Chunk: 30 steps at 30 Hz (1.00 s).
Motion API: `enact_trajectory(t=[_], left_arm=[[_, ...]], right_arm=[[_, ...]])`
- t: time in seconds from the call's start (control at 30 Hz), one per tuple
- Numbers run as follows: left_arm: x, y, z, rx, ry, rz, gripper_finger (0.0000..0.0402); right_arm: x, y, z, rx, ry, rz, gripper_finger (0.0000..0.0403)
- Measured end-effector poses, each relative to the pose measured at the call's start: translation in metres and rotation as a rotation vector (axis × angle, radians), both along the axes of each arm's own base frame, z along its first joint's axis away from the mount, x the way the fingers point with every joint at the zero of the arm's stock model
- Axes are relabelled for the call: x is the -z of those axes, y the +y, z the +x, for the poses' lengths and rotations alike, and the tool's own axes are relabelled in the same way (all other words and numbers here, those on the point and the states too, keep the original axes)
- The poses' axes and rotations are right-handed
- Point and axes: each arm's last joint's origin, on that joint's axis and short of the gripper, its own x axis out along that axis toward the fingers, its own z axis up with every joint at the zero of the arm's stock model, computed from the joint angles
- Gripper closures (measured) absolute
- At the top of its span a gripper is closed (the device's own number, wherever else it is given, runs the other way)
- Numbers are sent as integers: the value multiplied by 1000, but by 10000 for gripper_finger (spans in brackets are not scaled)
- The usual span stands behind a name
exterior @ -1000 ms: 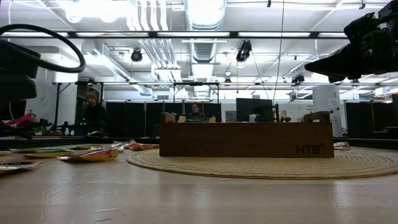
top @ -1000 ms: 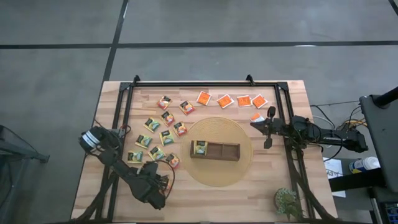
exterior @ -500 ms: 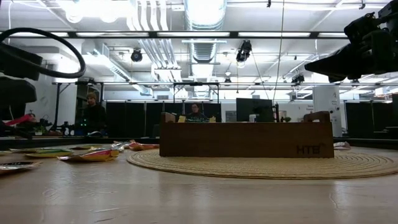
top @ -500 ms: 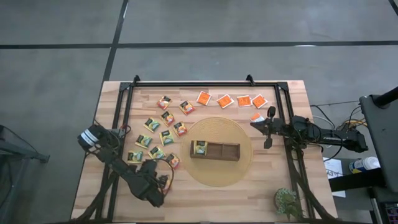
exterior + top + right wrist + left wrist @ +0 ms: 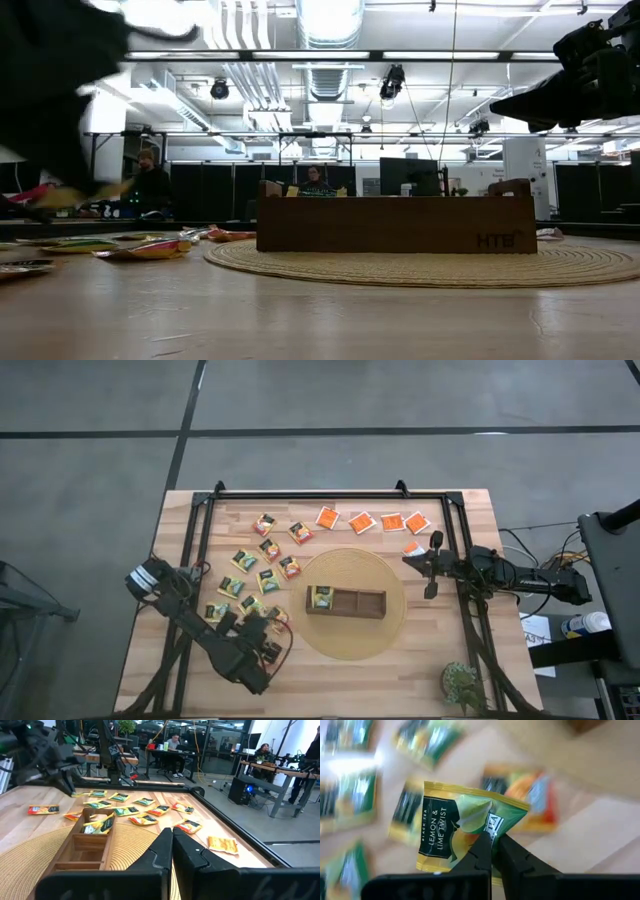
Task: Pick & Place Tea
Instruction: Put the green tea bag into the left section of the wooden organizer
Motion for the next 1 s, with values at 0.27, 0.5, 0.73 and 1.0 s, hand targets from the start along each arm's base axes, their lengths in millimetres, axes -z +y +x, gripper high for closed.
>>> enact_trajectory(t=[0.27,0.5,0.73,1.0], left_arm=[[-22,15,31,174,-53,239,391],[-24,28,59,326,-32,353,392],[-30,37,82,428,-45,473,392],[-31,41,95,476,-47,523,392]], right_arm=[[0,0,0,0,0,0,394],[0,0,0,0,1,0,394],[0,0,0,-1,1,0,394],[0,0,0,0,1,0,394]])
